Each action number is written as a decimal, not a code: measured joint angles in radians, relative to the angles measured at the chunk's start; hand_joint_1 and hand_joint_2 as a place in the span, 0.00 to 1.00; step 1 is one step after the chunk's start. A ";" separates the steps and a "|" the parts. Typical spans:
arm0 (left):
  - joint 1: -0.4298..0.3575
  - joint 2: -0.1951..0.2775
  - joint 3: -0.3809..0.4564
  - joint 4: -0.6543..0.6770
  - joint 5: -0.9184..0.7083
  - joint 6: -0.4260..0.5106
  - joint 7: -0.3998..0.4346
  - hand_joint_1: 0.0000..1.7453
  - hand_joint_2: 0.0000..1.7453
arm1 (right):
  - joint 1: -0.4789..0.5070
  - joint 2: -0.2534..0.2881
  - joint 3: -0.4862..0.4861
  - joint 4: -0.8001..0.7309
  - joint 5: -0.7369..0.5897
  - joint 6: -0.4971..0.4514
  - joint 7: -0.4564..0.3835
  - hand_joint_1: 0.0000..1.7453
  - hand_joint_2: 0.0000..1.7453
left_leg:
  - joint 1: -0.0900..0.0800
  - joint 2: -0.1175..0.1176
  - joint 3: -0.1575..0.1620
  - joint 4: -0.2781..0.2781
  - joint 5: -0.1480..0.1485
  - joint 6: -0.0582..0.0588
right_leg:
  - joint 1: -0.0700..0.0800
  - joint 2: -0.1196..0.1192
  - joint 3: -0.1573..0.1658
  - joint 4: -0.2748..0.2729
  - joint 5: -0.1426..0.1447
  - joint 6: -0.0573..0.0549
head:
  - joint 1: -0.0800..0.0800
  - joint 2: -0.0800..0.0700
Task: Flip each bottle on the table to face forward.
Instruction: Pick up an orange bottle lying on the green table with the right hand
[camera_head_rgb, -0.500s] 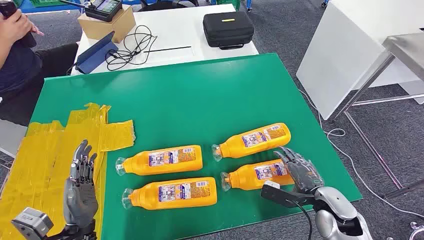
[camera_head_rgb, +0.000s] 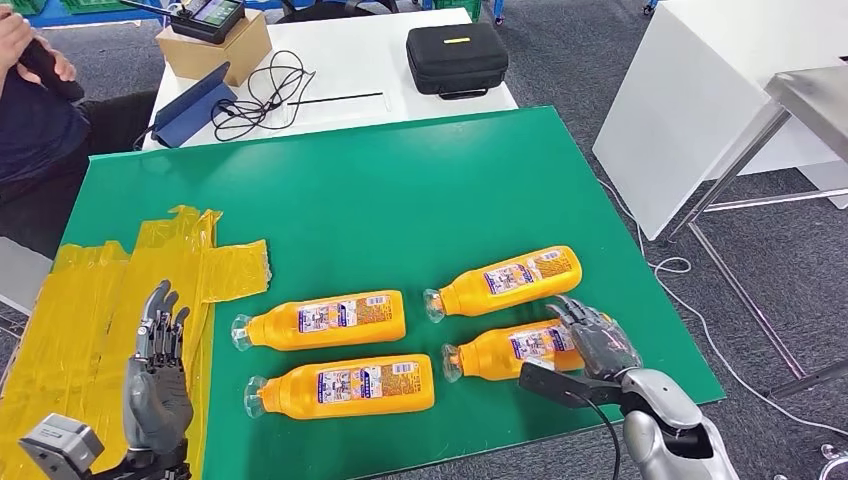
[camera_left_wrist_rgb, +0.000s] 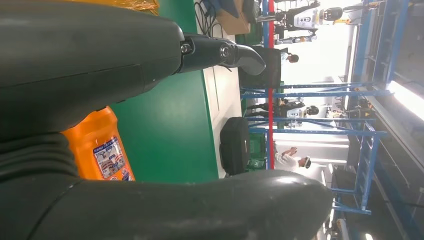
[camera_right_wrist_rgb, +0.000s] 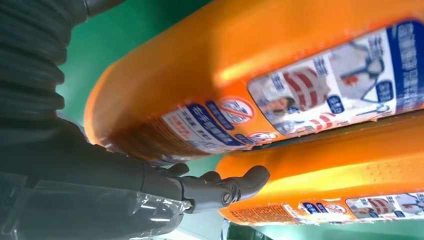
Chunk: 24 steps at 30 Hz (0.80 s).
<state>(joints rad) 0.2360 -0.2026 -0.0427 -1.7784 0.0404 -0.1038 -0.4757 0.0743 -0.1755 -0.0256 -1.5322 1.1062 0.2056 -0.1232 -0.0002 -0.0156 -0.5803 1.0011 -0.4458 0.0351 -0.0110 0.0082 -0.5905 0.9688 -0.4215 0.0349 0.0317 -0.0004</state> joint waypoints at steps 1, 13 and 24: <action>0.000 0.000 0.000 0.000 0.000 0.000 0.000 0.00 0.00 | -0.002 0.001 0.000 0.003 0.000 0.000 0.000 0.00 1.00 | 0.000 0.000 0.000 0.000 0.000 0.000 | 0.000 0.000 0.000 0.000 0.000 0.000 | 0.000 0.000; 0.000 -0.002 0.003 0.000 -0.001 -0.003 0.006 0.00 0.00 | -0.020 0.005 0.000 0.036 0.031 0.013 0.014 1.00 1.00 | 0.000 0.000 0.001 0.000 0.000 0.000 | 0.000 0.000 0.001 0.000 0.000 0.000 | 0.000 0.000; 0.000 -0.006 0.015 0.000 0.002 -0.017 0.013 0.00 0.00 | -0.009 -0.007 0.016 0.044 0.060 0.013 0.040 1.00 1.00 | 0.000 0.000 0.006 0.000 -0.001 0.000 | 0.000 0.000 0.005 0.000 0.000 0.000 | 0.000 0.000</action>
<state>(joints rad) 0.2359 -0.2087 -0.0277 -1.7784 0.0423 -0.1204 -0.4623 0.0652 -0.1823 -0.0093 -1.4879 1.1665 0.2182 -0.0829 -0.0003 -0.0157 -0.5748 1.0011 -0.4463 0.0354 -0.0110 0.0079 -0.5855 0.9684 -0.4217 0.0350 0.0318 -0.0004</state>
